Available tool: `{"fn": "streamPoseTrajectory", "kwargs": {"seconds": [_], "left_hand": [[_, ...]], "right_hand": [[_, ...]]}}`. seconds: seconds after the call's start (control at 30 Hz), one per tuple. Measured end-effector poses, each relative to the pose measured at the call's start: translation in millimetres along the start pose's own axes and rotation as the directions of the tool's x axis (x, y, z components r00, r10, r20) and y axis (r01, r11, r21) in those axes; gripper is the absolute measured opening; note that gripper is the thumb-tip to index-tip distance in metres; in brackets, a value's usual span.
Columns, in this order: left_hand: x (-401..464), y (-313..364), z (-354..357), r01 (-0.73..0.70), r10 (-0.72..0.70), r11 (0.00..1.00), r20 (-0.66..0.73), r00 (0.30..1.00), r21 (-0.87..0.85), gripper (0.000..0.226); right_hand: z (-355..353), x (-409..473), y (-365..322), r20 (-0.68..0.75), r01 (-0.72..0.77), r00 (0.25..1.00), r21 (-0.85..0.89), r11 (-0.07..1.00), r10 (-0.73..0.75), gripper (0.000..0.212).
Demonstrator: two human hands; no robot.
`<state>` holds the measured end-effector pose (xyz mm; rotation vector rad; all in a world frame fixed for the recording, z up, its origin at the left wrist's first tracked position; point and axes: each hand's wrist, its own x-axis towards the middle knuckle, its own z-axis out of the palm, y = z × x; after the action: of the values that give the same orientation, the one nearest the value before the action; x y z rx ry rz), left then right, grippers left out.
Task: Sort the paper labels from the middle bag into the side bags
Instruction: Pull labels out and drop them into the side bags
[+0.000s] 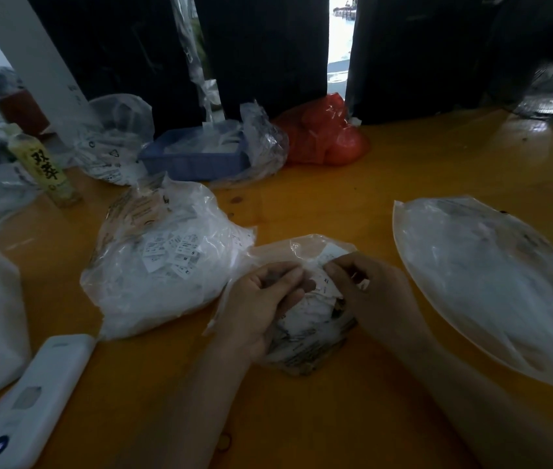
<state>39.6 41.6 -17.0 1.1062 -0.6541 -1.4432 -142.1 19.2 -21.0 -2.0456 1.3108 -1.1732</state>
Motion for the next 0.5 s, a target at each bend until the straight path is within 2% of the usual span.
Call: {"fn": "streamPoseTrajectory", "kwargs": {"seconds": [0.07, 0.17, 0.43, 0.5], "left_hand": [[1.2, 0.8, -0.1, -0.006, 0.007, 0.995, 0.01, 1.0, -0.1, 0.03], [1.9, 0.6, 0.0, -0.028, 0.03, 0.991, 0.015, 0.999, -0.133, 0.033], [1.7, -1.7, 2.2, -0.012, 0.014, 0.996, 0.021, 1.0, -0.084, 0.017], [0.9, -0.9, 3.2, -0.001, 0.003, 0.997, 0.025, 1.0, -0.081, 0.014]], "right_hand": [[-2.3, 1.0, 0.3, -0.033, -0.043, 0.998, 0.038, 0.998, 0.045, 0.025], [-4.9, 2.7, 2.8, -0.053, -0.116, 0.991, 0.12, 0.986, 0.123, 0.047], [-5.9, 5.0, 9.6, -0.036, -0.181, 0.98, 0.256, 0.95, 0.197, 0.054], [-6.6, 4.9, 9.4, -0.041, -0.178, 0.98, 0.268, 0.947, 0.196, 0.041]]}}
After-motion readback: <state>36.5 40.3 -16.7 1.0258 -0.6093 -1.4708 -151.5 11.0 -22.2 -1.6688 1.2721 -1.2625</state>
